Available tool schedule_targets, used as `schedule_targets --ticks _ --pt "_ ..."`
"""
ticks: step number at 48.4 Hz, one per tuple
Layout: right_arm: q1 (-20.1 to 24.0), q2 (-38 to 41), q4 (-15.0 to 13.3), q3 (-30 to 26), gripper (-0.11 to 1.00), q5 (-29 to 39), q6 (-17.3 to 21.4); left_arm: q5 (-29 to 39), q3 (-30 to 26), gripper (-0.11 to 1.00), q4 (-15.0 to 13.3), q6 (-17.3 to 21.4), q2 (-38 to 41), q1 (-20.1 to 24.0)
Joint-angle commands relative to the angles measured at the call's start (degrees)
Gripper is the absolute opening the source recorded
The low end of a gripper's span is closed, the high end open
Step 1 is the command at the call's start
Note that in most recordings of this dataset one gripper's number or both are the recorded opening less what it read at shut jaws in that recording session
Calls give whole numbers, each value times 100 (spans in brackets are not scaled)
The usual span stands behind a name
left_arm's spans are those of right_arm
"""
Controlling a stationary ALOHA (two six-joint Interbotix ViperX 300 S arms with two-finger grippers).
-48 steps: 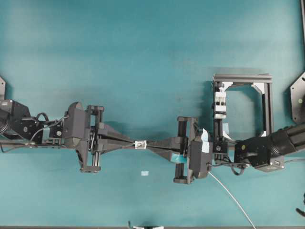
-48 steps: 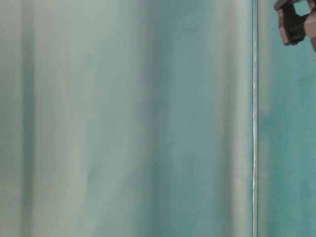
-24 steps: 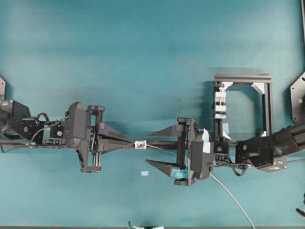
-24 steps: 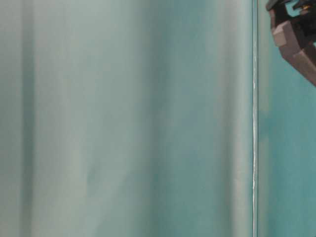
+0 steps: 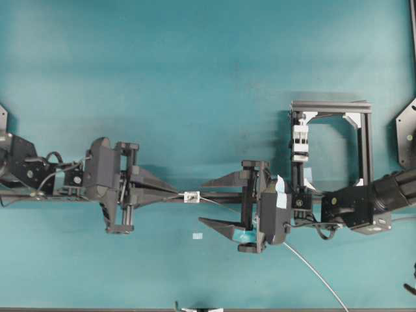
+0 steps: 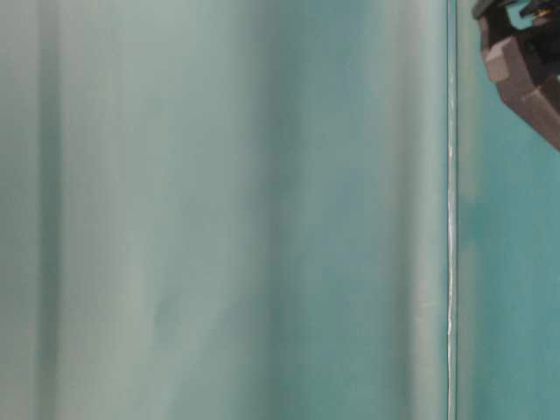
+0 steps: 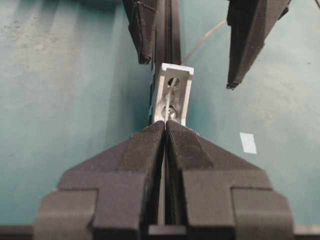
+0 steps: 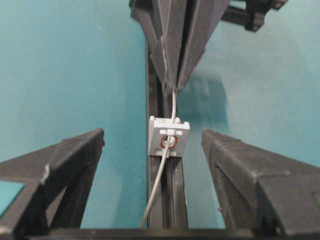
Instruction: Insert the wire through the hole in the metal fitting marked with a red label. (retake)
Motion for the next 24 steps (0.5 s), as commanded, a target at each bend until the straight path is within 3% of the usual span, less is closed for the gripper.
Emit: schedule_targets --ticks 1,24 --pt "9 -185 -26 -35 86 -18 18 26 70 -10 18 0 -299 -44" --pt "9 -185 -26 0 86 -18 18 580 729 -10 9 -9 -976 -211"
